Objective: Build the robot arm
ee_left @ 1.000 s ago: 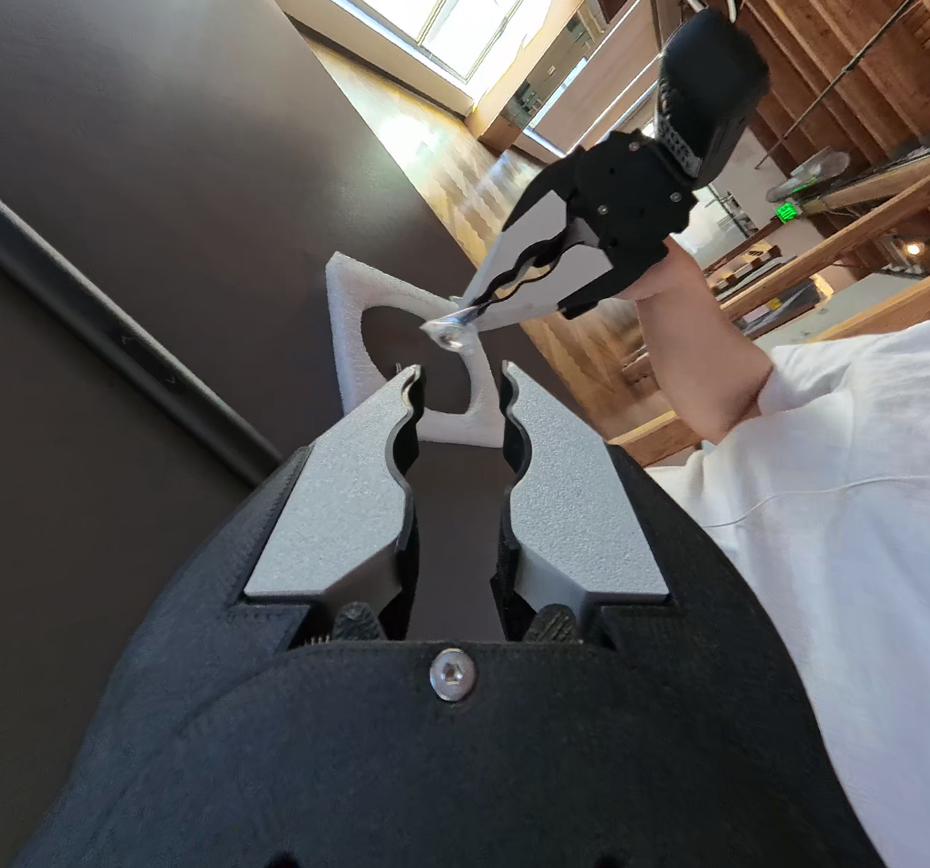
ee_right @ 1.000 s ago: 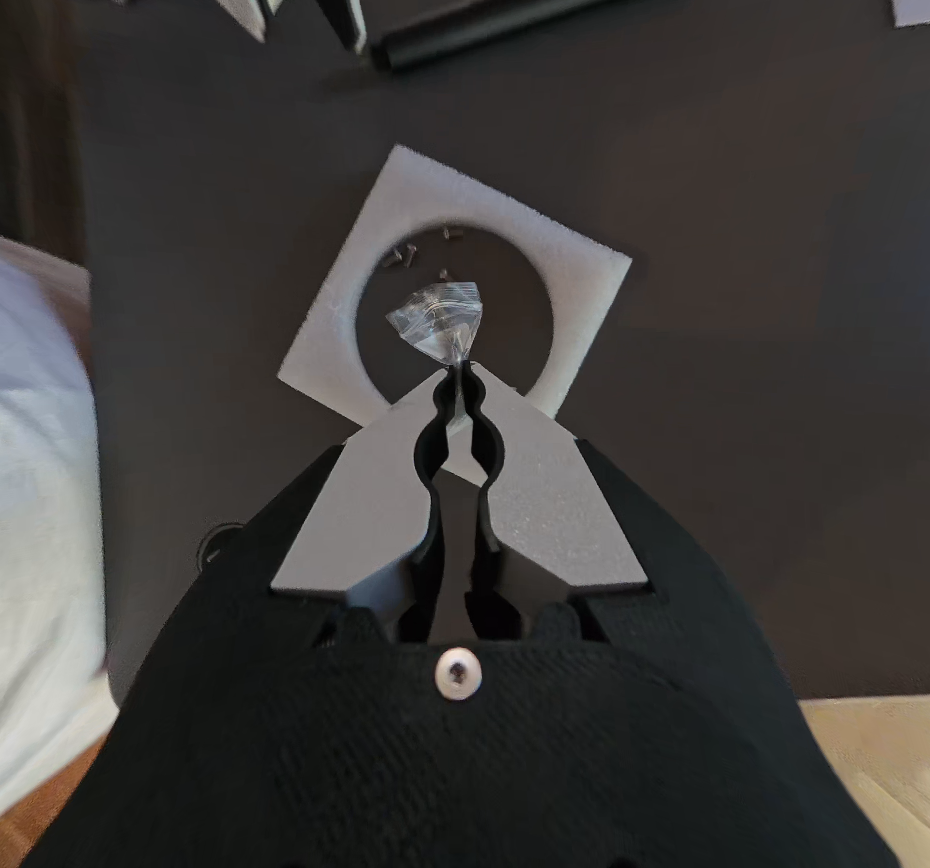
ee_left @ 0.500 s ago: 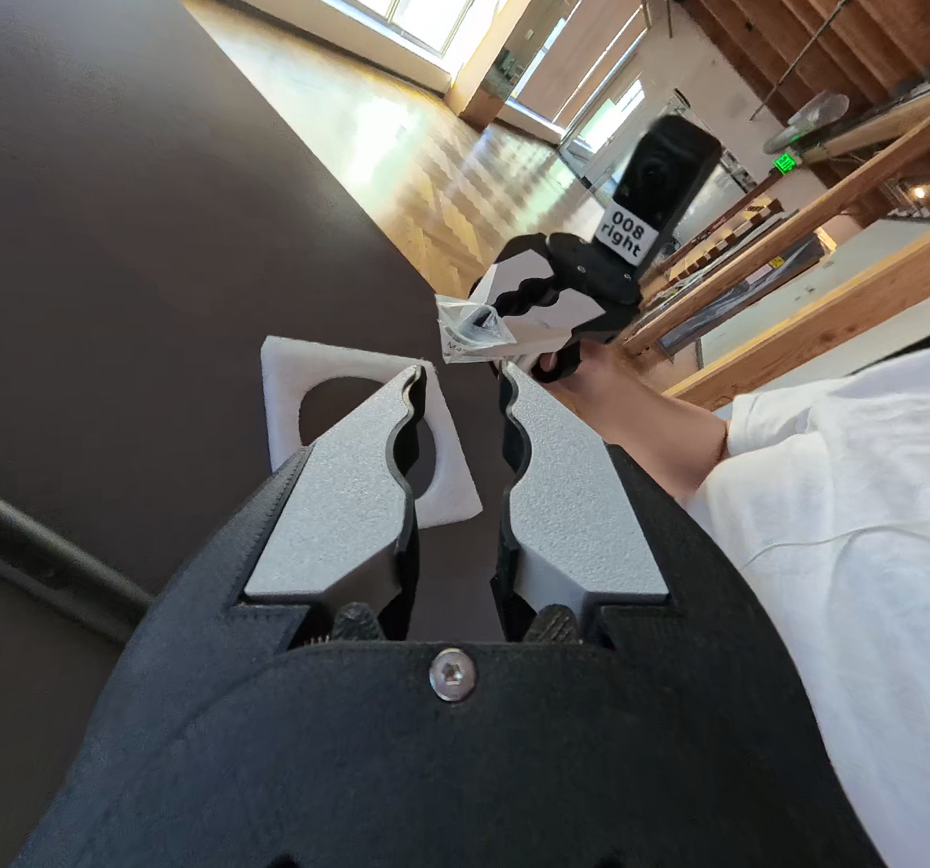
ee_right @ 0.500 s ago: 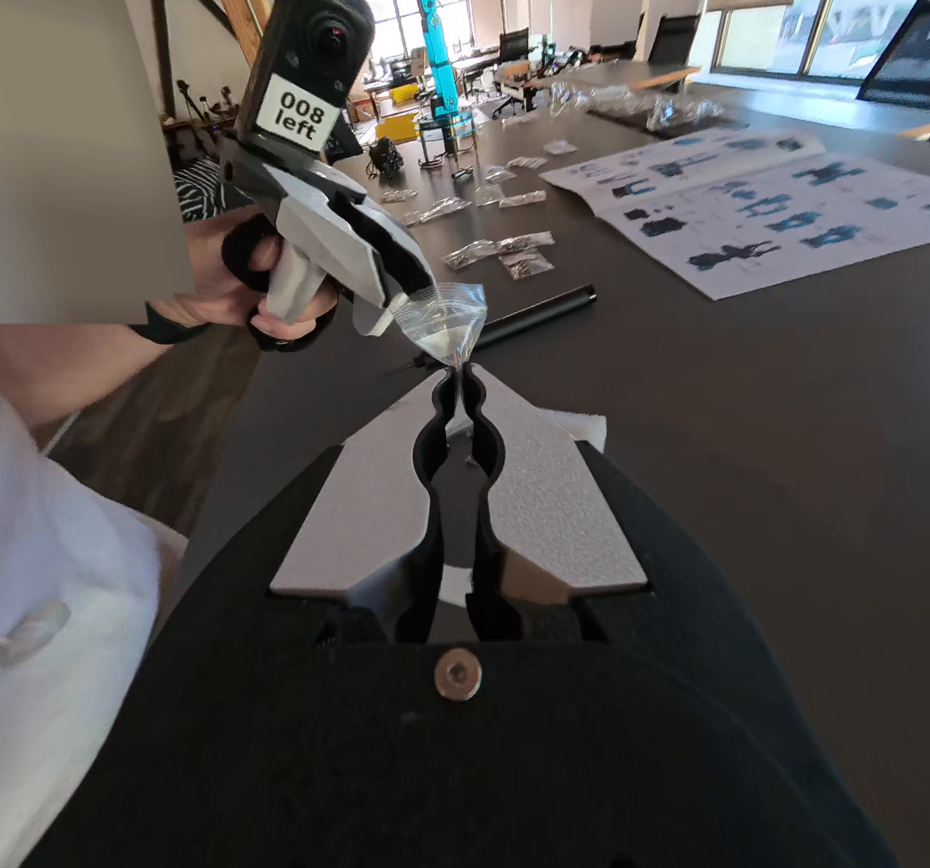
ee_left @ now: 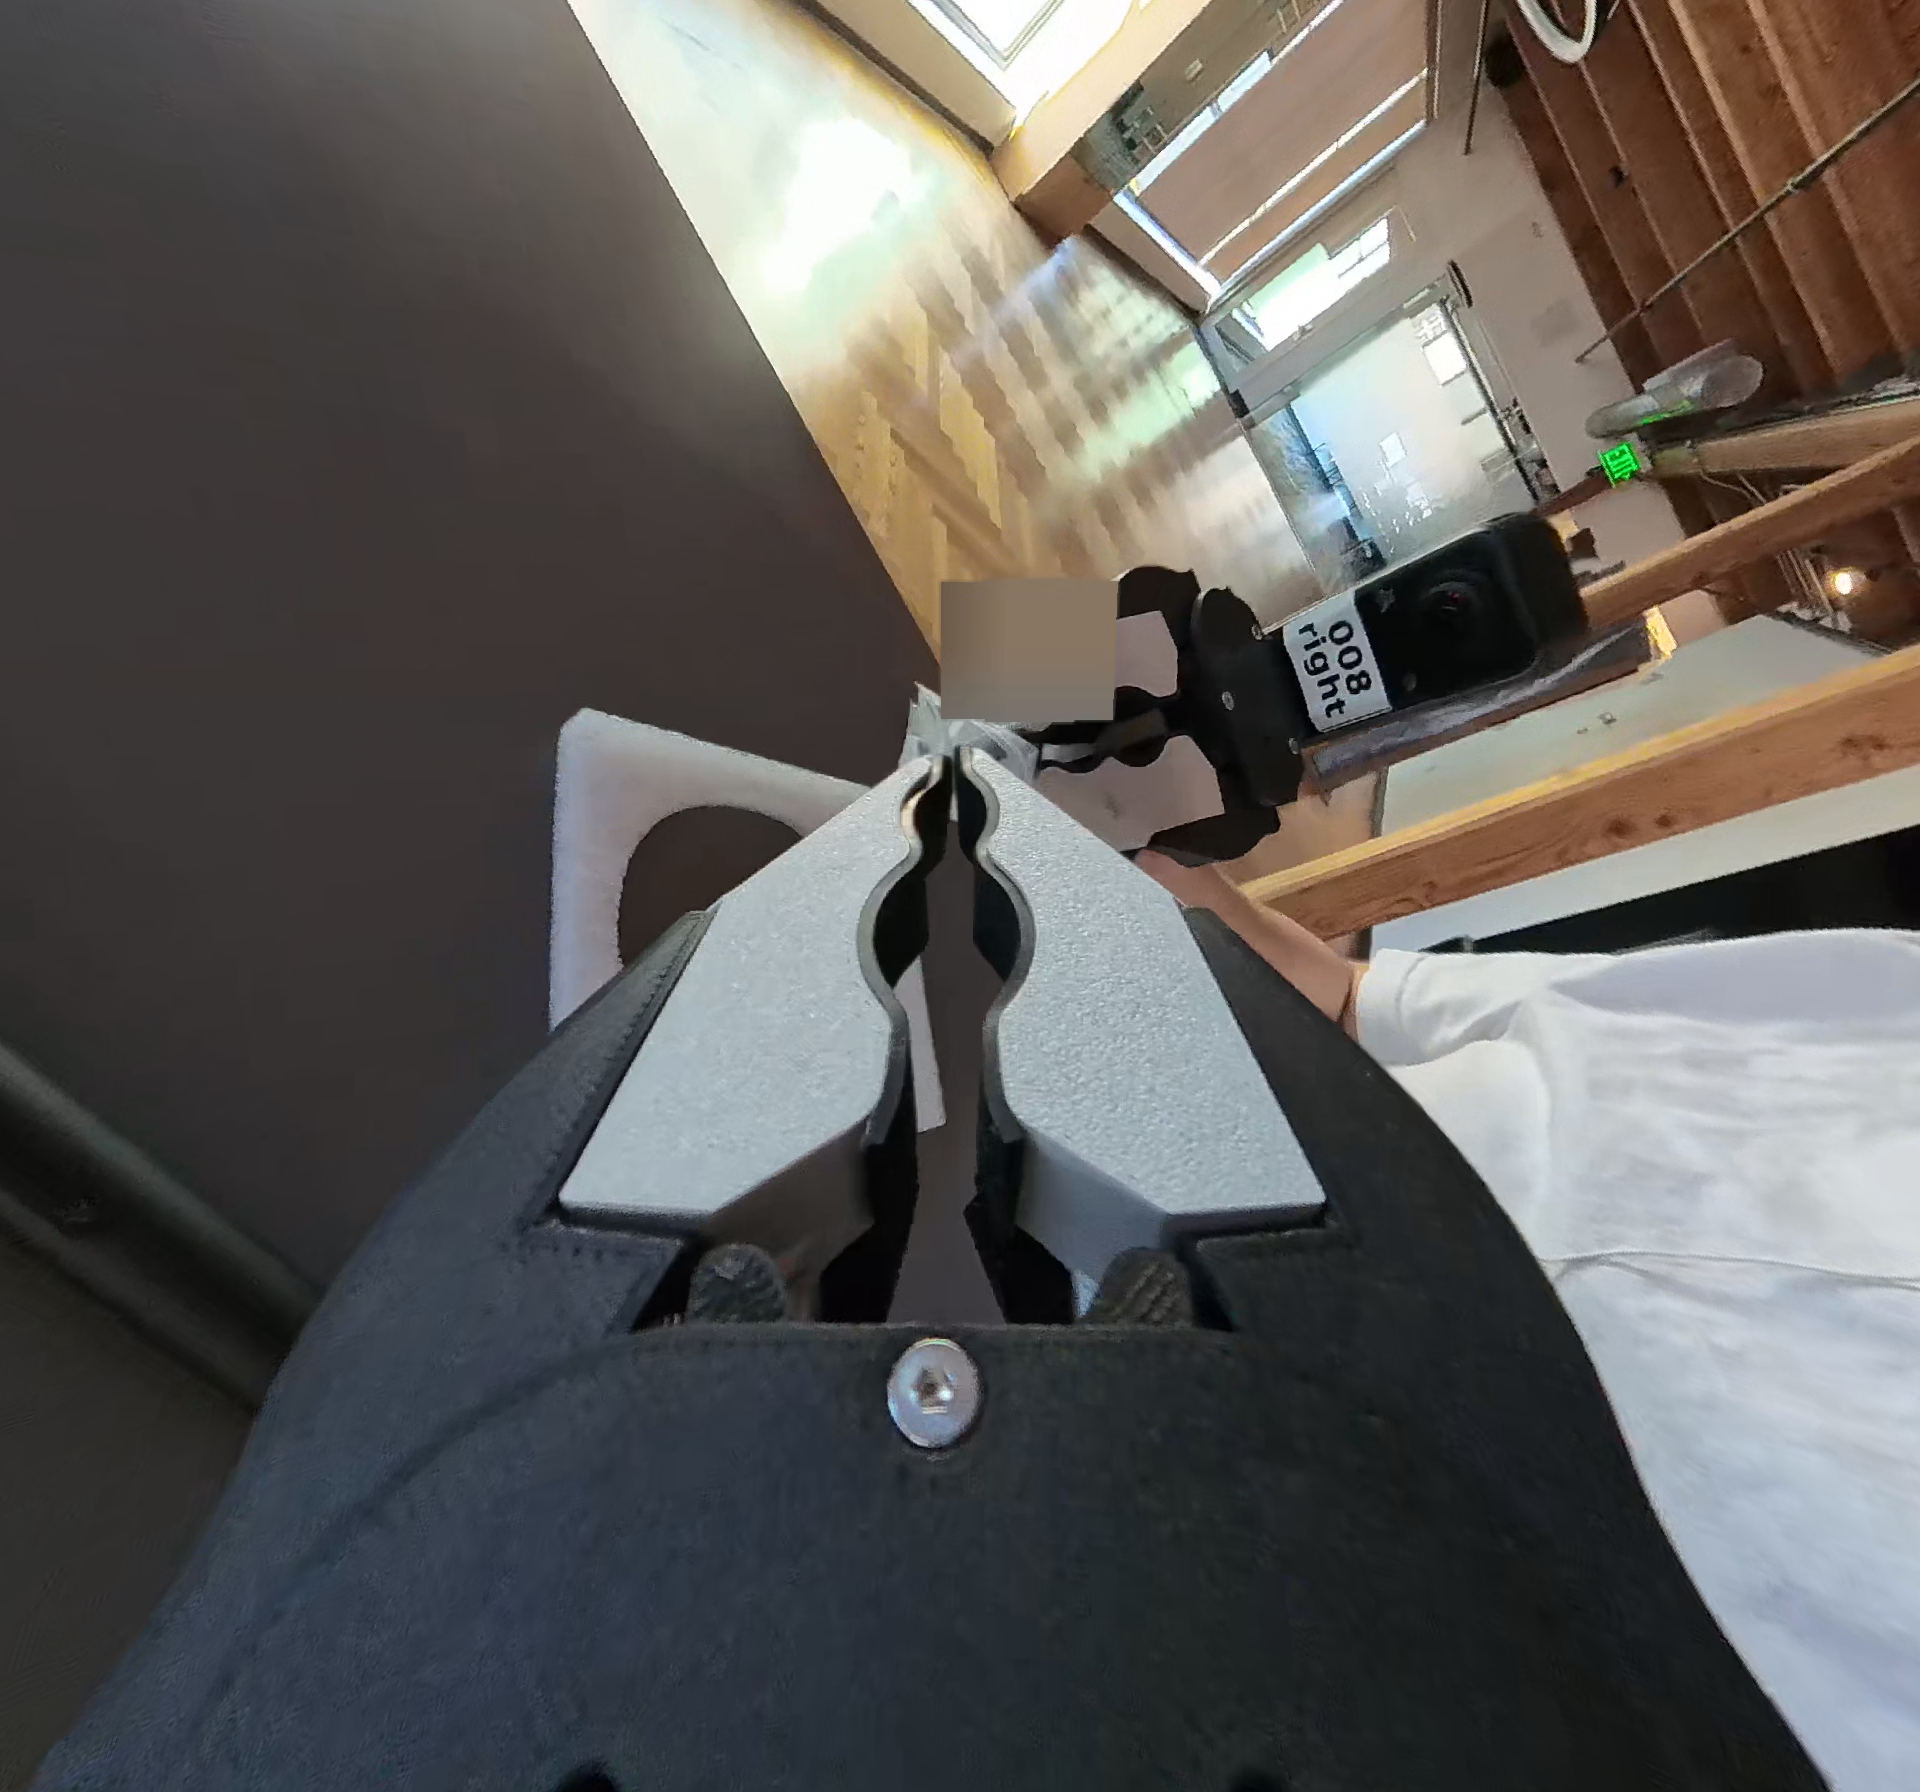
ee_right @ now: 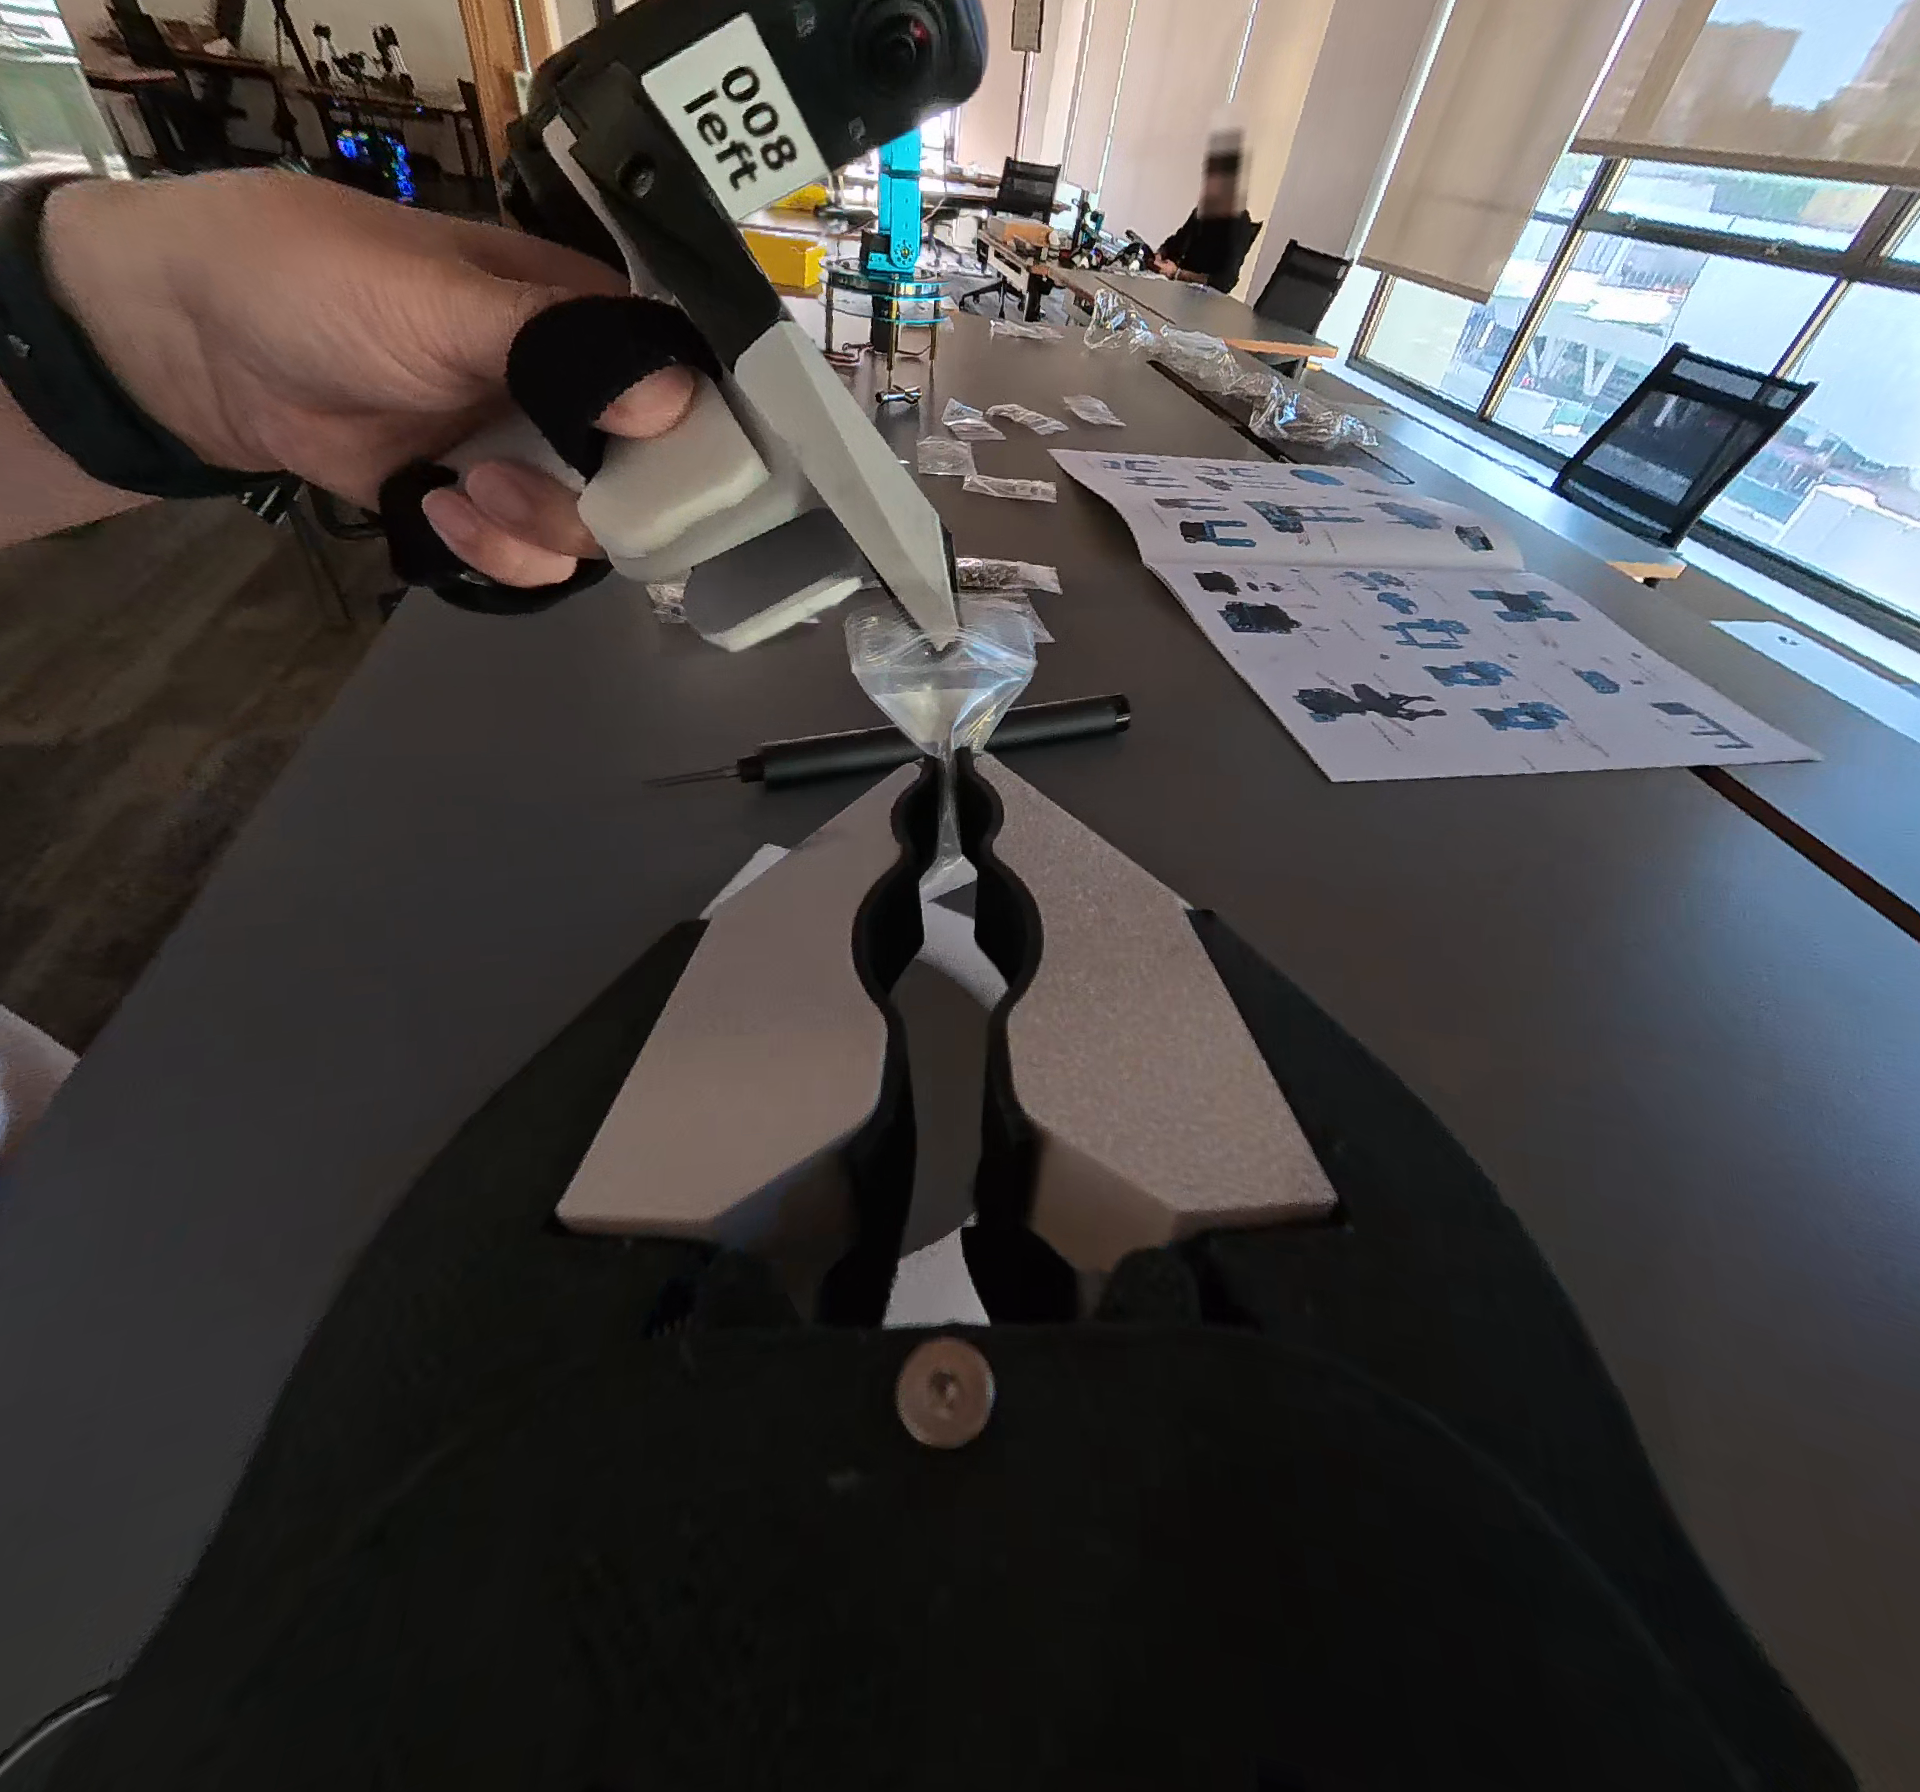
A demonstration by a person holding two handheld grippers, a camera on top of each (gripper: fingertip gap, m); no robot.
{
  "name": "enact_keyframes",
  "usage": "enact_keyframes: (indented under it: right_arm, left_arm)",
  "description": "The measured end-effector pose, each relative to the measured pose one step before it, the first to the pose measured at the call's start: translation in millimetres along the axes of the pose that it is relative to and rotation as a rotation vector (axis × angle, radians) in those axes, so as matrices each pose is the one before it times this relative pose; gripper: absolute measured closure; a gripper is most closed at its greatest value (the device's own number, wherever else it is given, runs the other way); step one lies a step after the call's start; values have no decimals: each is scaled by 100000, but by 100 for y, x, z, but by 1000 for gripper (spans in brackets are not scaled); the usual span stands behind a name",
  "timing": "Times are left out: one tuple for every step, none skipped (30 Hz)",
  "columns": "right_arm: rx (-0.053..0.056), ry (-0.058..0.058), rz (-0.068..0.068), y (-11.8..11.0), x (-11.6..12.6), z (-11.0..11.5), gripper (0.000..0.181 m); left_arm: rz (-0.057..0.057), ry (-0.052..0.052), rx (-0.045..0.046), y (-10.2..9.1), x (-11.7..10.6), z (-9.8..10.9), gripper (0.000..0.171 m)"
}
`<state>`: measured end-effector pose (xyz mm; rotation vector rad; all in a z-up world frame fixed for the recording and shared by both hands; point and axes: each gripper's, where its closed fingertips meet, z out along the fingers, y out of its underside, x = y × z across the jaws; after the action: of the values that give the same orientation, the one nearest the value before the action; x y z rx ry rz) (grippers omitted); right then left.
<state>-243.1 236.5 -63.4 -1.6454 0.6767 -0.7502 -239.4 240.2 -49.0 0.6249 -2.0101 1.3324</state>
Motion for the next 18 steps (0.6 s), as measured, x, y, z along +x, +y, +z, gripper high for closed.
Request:
enact_keyframes:
  right_arm:
    - [124,354,-683,20,262,161,179]
    - [151,553,-731,34,307,203,177]
    - [-267,450,-433,117,307,261,174]
    - [-789,386,-162,219,284,311,169]
    - [-1055,360,-9,280,268,320,164]
    - [-442,350,198,196,230,255,159]
    - [502,253,532,56,180,168,156]
    - [503,52,912,75,145,65,155]
    - [-200,397,847,218,211,-4,155]
    - [-217,1038,768,273,334,-71,154]
    - [218,1079,1012,239,358,-122,154]
    - [640,900,1683,179,348,-131,154]
    - [1569,1009,2309,-92,369,-168,153]
    - [2264,1172,1354,-295,343,-177,153]
    - [1792,1773,450,-211,361,-165,154]
    - [2116,1822,-377,-299,299,-166,154]
    - [1583,1744,-280,-260,248,-96,154]
    - [810,1107,-67,-100,168,-7,154]
  left_arm:
    - [1642,-1242,-1151,-170,-247,-99,171]
    - [1838,-1823,-859,-233,-300,-160,171]
    - [1712,-2082,-540,-282,-302,-190,171]
    - [1671,-2556,-105,-318,-373,-241,171]
    - [1615,-2864,17,-283,-442,-288,171]
    - [1409,-2862,257,-246,-509,-332,171]
    - [1019,-2874,784,-234,-617,-406,171]
    - [455,-2796,1346,-225,-712,-511,171]
    - [-143,-2580,2014,-247,-796,-617,171]
    - [-782,-2286,2597,-249,-877,-716,171]
    - [-1384,-1749,2720,-222,-910,-757,171]
    - [-1837,-1357,2346,-148,-952,-734,171]
    - [-1994,-1436,2094,-114,-1034,-703,171]
    - [-1847,-1996,1979,-92,-1160,-682,171]
    - [-1534,-2328,1679,-74,-1196,-625,171]
    - [-1240,-2035,1560,-85,-1130,-536,171]
    - [-1033,-2068,1458,-86,-1061,-454,171]
    - [-674,-2639,1037,-26,-1074,-365,171]
